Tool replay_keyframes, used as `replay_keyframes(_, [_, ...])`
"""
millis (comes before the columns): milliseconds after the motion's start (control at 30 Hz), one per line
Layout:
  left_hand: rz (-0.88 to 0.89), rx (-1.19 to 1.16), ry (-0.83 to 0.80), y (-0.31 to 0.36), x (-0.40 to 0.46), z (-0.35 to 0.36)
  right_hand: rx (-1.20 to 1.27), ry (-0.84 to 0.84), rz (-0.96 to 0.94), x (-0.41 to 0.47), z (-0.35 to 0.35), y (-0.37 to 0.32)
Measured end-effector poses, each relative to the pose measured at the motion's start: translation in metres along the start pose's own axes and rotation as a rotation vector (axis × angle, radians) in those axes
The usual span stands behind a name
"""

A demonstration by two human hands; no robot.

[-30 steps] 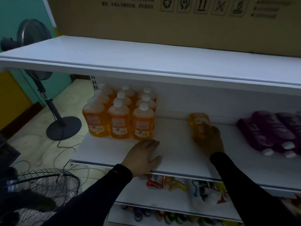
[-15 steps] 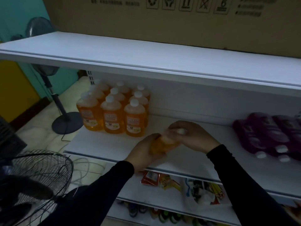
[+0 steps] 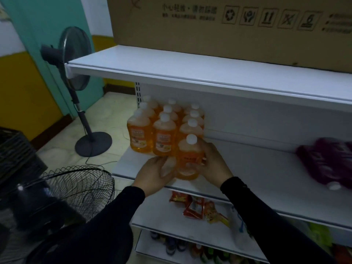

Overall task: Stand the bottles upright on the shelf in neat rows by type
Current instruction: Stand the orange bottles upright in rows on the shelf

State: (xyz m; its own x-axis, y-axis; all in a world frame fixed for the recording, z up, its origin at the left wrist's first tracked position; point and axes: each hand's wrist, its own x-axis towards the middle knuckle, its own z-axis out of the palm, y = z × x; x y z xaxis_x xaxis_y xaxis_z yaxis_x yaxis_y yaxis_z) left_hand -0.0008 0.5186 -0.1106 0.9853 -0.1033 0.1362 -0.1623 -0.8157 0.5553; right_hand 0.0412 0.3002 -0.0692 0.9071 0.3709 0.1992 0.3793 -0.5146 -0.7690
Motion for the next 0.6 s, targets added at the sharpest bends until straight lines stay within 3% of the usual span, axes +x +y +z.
replay_keyframes(67, [-0.027, 0.286, -0.09, -0.017, -0.007, -0.001, -0.023, 0.064, 0.025, 0.0, 0.009, 0.002])
replay_keyframes(133, [-0.067, 0.413, -0.2, -0.031, -0.015, 0.002, -0.072, 0.11, 0.057, -0.001, 0.016, 0.004])
replay_keyframes(600, [-0.019, 0.476, -0.146, -0.048, -0.019, 0.016, -0.06, 0.158, 0.06, 0.009, 0.02, 0.008])
